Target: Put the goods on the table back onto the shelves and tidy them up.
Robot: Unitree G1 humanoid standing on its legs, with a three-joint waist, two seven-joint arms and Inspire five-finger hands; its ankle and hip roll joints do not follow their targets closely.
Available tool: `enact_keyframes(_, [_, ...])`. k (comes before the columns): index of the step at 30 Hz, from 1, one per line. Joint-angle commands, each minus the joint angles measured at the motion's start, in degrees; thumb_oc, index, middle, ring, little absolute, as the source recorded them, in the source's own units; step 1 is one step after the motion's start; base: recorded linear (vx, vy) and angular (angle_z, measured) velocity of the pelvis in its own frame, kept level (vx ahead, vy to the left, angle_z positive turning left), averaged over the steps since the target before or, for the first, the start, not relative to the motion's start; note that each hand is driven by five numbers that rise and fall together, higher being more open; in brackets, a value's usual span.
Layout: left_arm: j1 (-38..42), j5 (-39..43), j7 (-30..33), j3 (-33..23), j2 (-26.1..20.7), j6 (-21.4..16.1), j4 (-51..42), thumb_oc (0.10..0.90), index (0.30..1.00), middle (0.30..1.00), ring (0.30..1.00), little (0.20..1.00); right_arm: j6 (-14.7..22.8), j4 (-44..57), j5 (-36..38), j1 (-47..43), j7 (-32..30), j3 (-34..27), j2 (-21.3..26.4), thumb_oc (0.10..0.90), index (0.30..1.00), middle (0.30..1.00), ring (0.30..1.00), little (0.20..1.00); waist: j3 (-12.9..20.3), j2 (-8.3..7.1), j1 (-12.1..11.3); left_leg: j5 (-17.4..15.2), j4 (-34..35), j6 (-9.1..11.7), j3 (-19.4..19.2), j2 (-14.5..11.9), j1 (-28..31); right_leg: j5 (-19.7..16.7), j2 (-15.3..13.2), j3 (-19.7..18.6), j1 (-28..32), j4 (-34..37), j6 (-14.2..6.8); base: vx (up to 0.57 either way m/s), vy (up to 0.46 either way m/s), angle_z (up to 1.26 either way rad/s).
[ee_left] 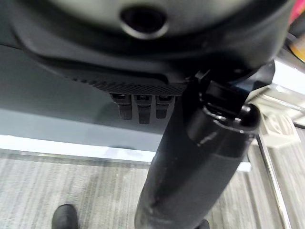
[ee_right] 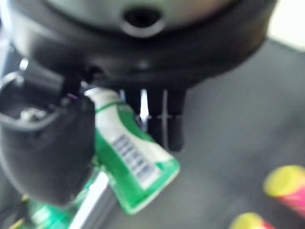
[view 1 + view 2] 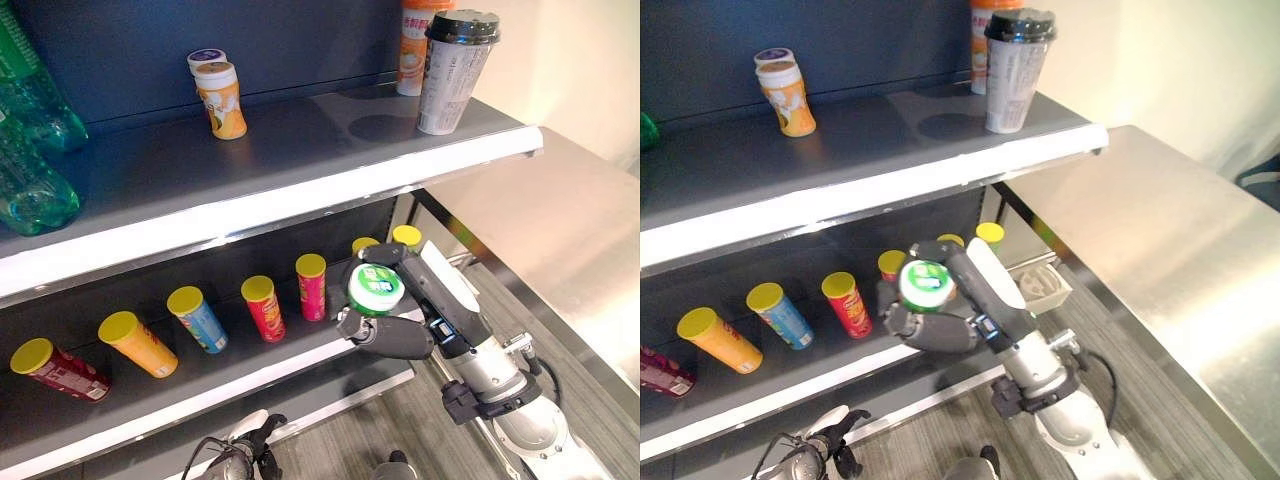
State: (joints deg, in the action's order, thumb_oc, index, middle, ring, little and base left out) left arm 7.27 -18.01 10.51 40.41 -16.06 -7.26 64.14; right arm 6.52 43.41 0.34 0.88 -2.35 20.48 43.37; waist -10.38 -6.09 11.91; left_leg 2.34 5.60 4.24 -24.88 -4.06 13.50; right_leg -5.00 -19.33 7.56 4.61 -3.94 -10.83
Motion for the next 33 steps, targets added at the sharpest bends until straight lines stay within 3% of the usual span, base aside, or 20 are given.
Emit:
enact_keyframes(1, [4.5, 1.9, -0.1, -0.2, -2.7, -2.1, -0.4, 0.8, 0.9, 0.9, 0.9, 0.9, 5.3, 5.0, 7.9, -8.1, -1.2, 2.6, 4.9, 0.4, 0.3, 0.3, 0.3, 0.3, 1.0, -0.05, -0.7, -7.5, -0.6, -3.0, 4.4, 1.0, 3.8, -11.0, -1.2, -0.4, -0.9, 3.7, 0.7, 0.0, 0.002, -0.05])
enact_keyframes(4, [4.9, 3.5, -1.4, 1.4, -3.7, -2.1, 0.0, 0.8, 0.9, 0.9, 0.9, 0.9, 5.3, 4.9, 13.9, -9.9, -1.2, 4.2, 11.2, 0.4, 0.3, 0.3, 0.3, 0.3, 1.6, -1.17, -1.2, -7.3, -0.6, -3.0, 4.4, 0.9, 4.0, -11.4, -1.2, 0.6, -0.4, 4.1, 0.6, 0.0, 0.002, -0.01])
enact_keyframes(8, [4.4, 5.3, -2.7, 2.9, -4.4, -2.4, 1.1, 0.8, 0.9, 0.9, 0.9, 0.9, 5.4, 4.4, 20.7, -9.3, -2.6, 1.8, 18.5, 0.4, 0.3, 0.3, 0.3, 0.3, 2.9, -2.45, -1.9, -7.3, -0.6, -3.0, 5.2, 0.8, 3.7, -11.8, -1.3, 1.5, 0.0, 4.4, 0.4, 0.0, -0.004, -0.03])
enact_keyframes(11, [4.2, 5.8, -2.9, 2.8, -3.9, -2.5, 1.5, 0.8, 0.9, 0.9, 0.9, 0.9, 5.2, 3.5, 21.1, -10.9, -3.9, 1.3, 18.9, 0.4, 0.3, 0.3, 0.3, 0.3, 3.3, -2.59, -2.2, -7.2, -0.6, -3.0, 5.6, 0.9, 3.5, -11.9, -1.5, 1.9, 0.1, 4.6, 0.4, 0.01, 0.015, -0.02])
enact_keyframes(17, [4.4, 5.9, -2.8, 3.3, -2.2, -2.5, 2.0, 0.8, 0.9, 0.9, 0.9, 0.9, 4.5, -0.8, 23.2, -20.2, -6.1, 6.6, 15.7, 0.4, 0.3, 0.3, 0.3, 0.3, 4.0, -2.85, -3.2, -7.4, -0.6, -3.2, 6.0, 1.3, 3.4, -12.6, -1.7, 2.7, 0.6, 5.6, 0.2, 0.01, 0.008, 0.02])
enact_keyframes(18, [4.6, 5.9, -2.9, 3.5, -1.7, -2.3, 2.1, 0.8, 0.9, 0.9, 0.9, 0.9, 4.0, -3.1, 24.1, -25.6, -6.8, 10.7, 13.6, 0.4, 0.3, 0.3, 0.3, 0.3, 4.1, -2.92, -4.0, -7.3, -0.6, -3.2, 6.2, 1.3, 3.3, -12.6, -1.7, 3.1, 1.0, 5.9, 0.1, 0.01, 0.003, 0.03])
enact_keyframes(25, [5.6, 5.8, -2.7, 5.0, 1.8, -1.8, 5.4, 0.8, 0.9, 0.9, 0.9, 0.9, 1.3, -7.0, 25.8, -43.9, -9.4, 23.6, 9.6, 0.4, 0.3, 0.3, 0.3, 0.3, 4.4, -3.66, -5.9, -7.4, -0.6, -3.2, 6.9, 1.4, 3.1, -12.3, -1.8, 3.9, 2.3, 6.4, 0.1, 0.02, -0.01, 0.09])
enact_keyframes(33, [5.2, 5.8, -3.0, 4.8, 1.4, -1.1, 6.0, 0.8, 0.9, 0.9, 0.9, 0.9, -1.5, -16.1, 27.1, -55.6, -11.2, 30.0, 1.6, 0.4, 0.3, 0.3, 0.3, 0.3, 4.3, -3.87, -7.8, -7.5, -0.6, -3.3, 7.7, 1.7, 3.2, -11.5, -1.8, 4.2, 3.1, 6.2, 0.3, 0.02, -0.013, 0.05])
